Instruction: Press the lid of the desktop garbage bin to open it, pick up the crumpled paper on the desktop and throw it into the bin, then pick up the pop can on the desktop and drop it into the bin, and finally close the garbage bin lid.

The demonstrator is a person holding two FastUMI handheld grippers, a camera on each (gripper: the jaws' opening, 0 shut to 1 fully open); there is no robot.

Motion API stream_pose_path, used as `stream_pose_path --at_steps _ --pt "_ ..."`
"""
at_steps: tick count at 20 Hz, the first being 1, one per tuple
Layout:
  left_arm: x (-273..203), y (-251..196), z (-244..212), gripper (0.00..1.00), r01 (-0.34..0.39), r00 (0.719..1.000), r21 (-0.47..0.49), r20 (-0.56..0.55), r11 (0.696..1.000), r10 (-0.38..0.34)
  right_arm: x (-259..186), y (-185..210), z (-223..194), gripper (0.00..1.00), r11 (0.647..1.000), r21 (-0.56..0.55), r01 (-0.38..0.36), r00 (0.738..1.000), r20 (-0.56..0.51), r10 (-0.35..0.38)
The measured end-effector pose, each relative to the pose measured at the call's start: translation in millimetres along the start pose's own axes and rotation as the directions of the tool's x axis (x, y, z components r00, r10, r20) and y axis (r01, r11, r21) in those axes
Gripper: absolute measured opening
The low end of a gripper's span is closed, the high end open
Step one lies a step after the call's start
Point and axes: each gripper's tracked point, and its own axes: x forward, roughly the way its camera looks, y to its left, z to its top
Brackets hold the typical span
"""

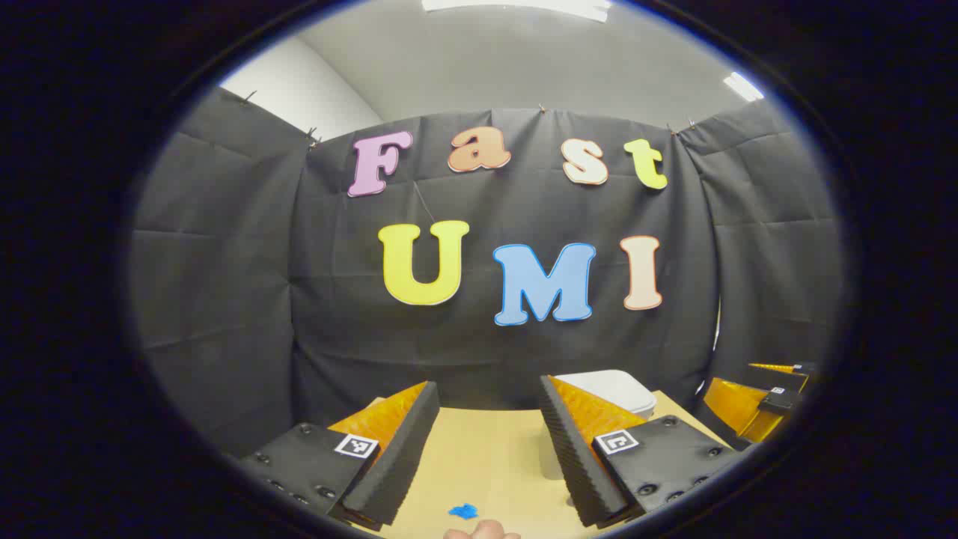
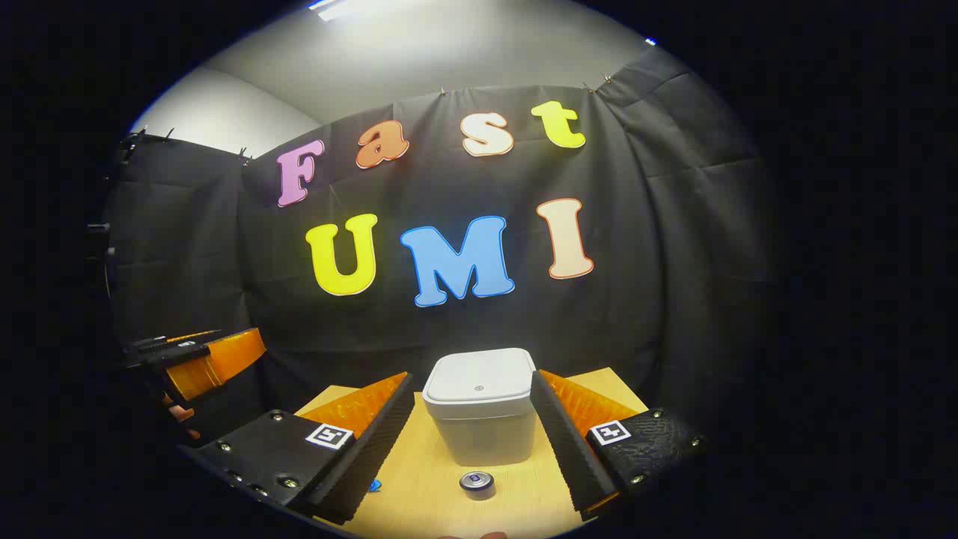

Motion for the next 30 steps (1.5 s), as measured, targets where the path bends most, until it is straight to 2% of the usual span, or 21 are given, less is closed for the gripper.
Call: stream_pose_path --at_steps 4,7,10,15,19,30 --pt "5 -20 -6 0.96 0.055 0.998 -0.028 -0.020 0.998 -0.056 6 4 -7 1.00 1.000 -0.010 -0.011 1.000 -0.019 0.010" --pt "13 -12 -12 0.96 0.030 0.999 -0.044 -0.036 0.999 -0.032 12 5 -8 1.00 1.000 -0.014 -0.019 1.000 -0.017 0.019" --pt "25 -10 -16 0.96 0.035 0.998 -0.063 -0.058 0.997 -0.039 18 5 -7 1.00 0.999 -0.024 -0.021 1.000 -0.015 0.021" --pt "38 7 -12 0.96 -0.010 0.998 -0.052 -0.058 0.999 0.007 26 -4 -7 1.00 1.000 -0.021 -0.001 1.000 -0.007 0.001" --pt "43 14 -18 0.96 -0.027 0.997 -0.052 -0.078 0.998 0.023 32 0 -14 1.00 1.000 -0.020 -0.016 0.999 -0.028 0.015" --pt "48 12 -27 0.94 -0.008 0.995 -0.046 -0.101 0.999 0.004 46 1 -23 1.00 0.999 -0.022 -0.024 0.998 -0.056 0.023"
